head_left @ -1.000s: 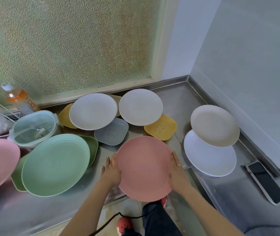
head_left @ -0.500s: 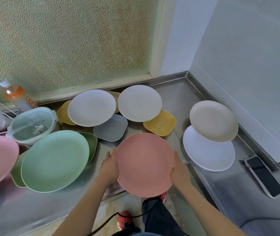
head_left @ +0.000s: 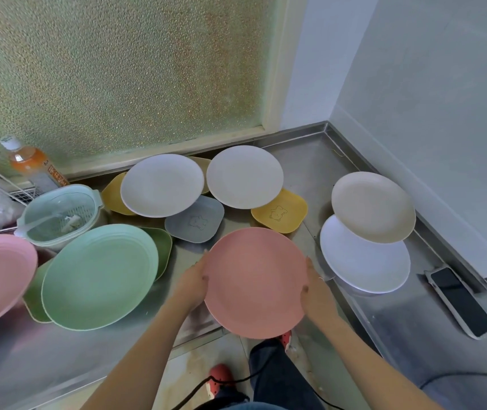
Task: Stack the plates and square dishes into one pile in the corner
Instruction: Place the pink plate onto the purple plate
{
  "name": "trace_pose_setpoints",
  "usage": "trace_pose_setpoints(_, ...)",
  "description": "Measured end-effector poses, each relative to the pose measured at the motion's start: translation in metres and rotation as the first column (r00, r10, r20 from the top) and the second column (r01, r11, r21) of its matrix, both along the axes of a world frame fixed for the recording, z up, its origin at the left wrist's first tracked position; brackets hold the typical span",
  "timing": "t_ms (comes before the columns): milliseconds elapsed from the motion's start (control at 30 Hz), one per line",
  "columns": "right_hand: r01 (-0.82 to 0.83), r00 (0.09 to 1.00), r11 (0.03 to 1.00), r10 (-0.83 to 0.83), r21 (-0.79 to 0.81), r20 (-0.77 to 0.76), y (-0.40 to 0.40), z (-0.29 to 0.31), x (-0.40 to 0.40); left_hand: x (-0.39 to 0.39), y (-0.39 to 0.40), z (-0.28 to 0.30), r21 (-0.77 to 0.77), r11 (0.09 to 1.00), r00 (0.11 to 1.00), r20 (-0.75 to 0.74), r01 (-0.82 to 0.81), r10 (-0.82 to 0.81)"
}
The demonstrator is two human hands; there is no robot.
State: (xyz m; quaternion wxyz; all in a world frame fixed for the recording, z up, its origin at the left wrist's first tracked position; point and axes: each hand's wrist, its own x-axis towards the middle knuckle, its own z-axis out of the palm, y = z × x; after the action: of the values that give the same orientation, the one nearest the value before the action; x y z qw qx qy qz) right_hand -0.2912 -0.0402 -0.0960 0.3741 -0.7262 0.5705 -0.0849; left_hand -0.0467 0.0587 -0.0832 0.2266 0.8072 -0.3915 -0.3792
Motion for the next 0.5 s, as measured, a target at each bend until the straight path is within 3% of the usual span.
trace_pose_setpoints(67, 0.053, 0.996, 0.999, -0.053, 0.008, 0.072, 0.003, 0.005, 0.001, -0.001, 0.001, 0.0, -0.024, 0.996, 0.989, -0.119, -0.091, 0.087)
trace_pose_setpoints(167, 0.09, 0.991, 0.995, -0.085, -0.041, 0.104, 0.005, 0.008, 0.005, 0.001, 0.002, 0.003, -0.037, 0.954, 0.879, -0.4, -0.298, 0.26)
trace_pose_setpoints(233, 0.108, 0.987, 0.993, -0.102, -0.041, 0.122, 0.005, 0.01, 0.008, 0.003, 0.003, 0.005, -0.012, 0.932, 0.81, -0.5, -0.362, 0.308)
trace_pose_setpoints(400, 0.214, 0.937, 0.96, -0.254, 0.182, 0.238, 0.0, 0.01, 0.011, 0.008, 0.0, 0.001, 0.05, 0.916, 0.734, -0.581, -0.399, 0.351)
trace_pose_setpoints(500, 0.281, 0.909, 0.914, -0.351, 0.292, 0.224, -0.002, 0.006, 0.014, 0.005, -0.002, 0.004, 0.066, 0.895, 0.709, -0.585, -0.442, 0.393)
